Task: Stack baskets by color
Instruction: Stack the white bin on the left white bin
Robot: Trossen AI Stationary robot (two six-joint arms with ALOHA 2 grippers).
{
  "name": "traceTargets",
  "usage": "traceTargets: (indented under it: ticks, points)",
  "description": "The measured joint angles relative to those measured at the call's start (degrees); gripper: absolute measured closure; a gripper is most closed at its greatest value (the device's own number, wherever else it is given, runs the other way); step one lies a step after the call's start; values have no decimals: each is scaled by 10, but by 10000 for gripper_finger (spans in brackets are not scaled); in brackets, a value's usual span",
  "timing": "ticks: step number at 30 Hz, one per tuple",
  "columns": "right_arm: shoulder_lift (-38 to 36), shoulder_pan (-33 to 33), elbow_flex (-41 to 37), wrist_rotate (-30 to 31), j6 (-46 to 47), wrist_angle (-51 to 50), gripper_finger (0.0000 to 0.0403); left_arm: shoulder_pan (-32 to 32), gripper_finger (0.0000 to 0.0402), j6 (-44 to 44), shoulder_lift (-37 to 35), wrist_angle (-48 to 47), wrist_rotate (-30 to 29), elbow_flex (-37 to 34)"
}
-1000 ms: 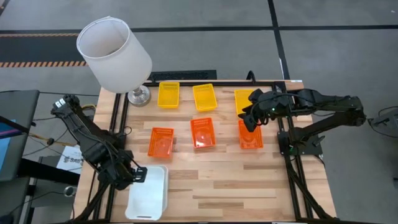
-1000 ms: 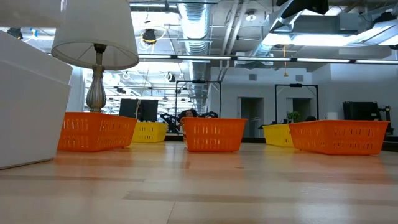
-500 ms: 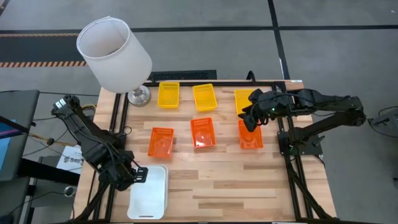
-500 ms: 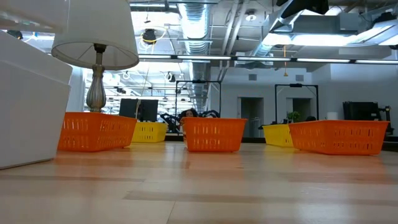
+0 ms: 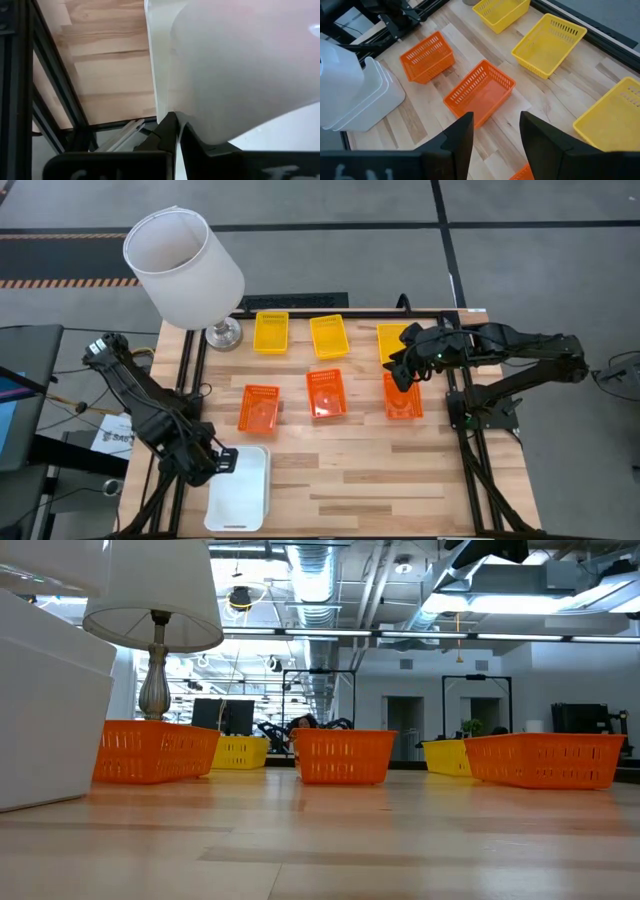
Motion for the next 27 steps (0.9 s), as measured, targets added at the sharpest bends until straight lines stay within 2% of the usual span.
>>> traceTargets:
  ticks: [8, 19, 27]
  points:
    - [0, 0, 0, 0, 0, 0, 225, 1, 402, 1, 0, 31, 11, -28]
    - [0, 0, 0, 0, -2, 0, 224, 1, 400, 20, -1, 30, 2, -29]
    - [0, 0, 0, 0, -2, 0, 225, 1, 357, 33, -1, 32, 2, -29]
